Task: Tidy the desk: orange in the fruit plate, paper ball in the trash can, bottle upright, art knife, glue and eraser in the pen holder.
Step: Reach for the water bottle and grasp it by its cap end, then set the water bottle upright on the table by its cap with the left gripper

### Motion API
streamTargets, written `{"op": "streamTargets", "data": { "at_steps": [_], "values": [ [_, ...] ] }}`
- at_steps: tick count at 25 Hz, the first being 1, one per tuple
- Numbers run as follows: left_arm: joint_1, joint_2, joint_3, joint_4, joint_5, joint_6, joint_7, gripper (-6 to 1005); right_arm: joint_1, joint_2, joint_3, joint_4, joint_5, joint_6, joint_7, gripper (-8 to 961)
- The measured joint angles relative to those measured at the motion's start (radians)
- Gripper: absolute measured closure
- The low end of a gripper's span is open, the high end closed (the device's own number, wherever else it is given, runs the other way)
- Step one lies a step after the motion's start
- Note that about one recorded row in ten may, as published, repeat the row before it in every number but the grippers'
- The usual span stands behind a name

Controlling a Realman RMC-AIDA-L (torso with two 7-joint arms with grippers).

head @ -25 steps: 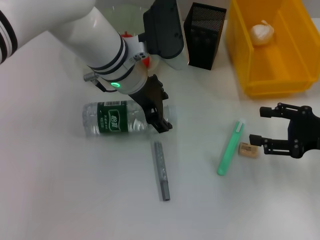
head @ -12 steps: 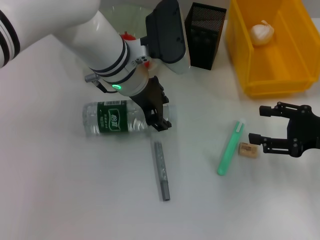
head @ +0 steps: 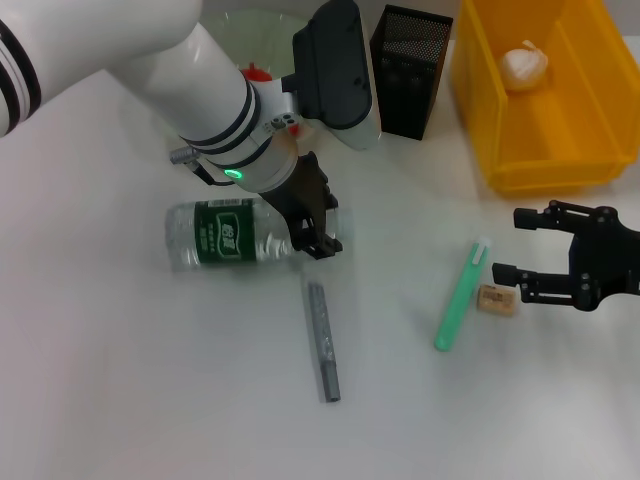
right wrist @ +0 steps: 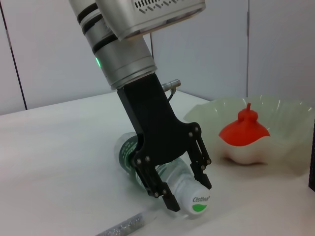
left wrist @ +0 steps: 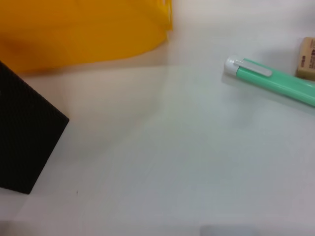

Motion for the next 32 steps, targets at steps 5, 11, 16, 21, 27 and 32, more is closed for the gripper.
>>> {"op": "streamTargets", "data": {
  "at_steps": [5,11,16,21,27,32],
  "values": [
    [0.0,0.0,0.005,0.0,0.0,0.0,0.001,456,0.003,0.0,0.001,0.0,0.0,0.004,0.0,166],
    [0.0,0.0,0.01,0.011,-0.002,0.01,0.001,566,0.007,0.001,0.002,0.0,0.0,0.012,0.0,166],
    [0.016,0.0,-0.013,0.054,-0.031,0.039,0.001,566,0.012,0.002,0.002,0.0,0.0,0.013,0.0,166],
    [0.048,0.002,-0.072,0.113,-0.036,0.073,0.001,566,0.015,0.002,0.002,-0.001,0.0,0.013,0.008,166],
    [0.079,0.009,-0.314,0.142,-0.041,0.158,0.048,566,0.017,0.002,0.002,-0.002,-0.004,0.014,0.013,166],
    [0.093,0.01,-0.435,0.144,-0.051,0.21,0.079,567,0.017,0.002,0.002,-0.003,-0.006,0.014,0.014,166]
  ]
}}
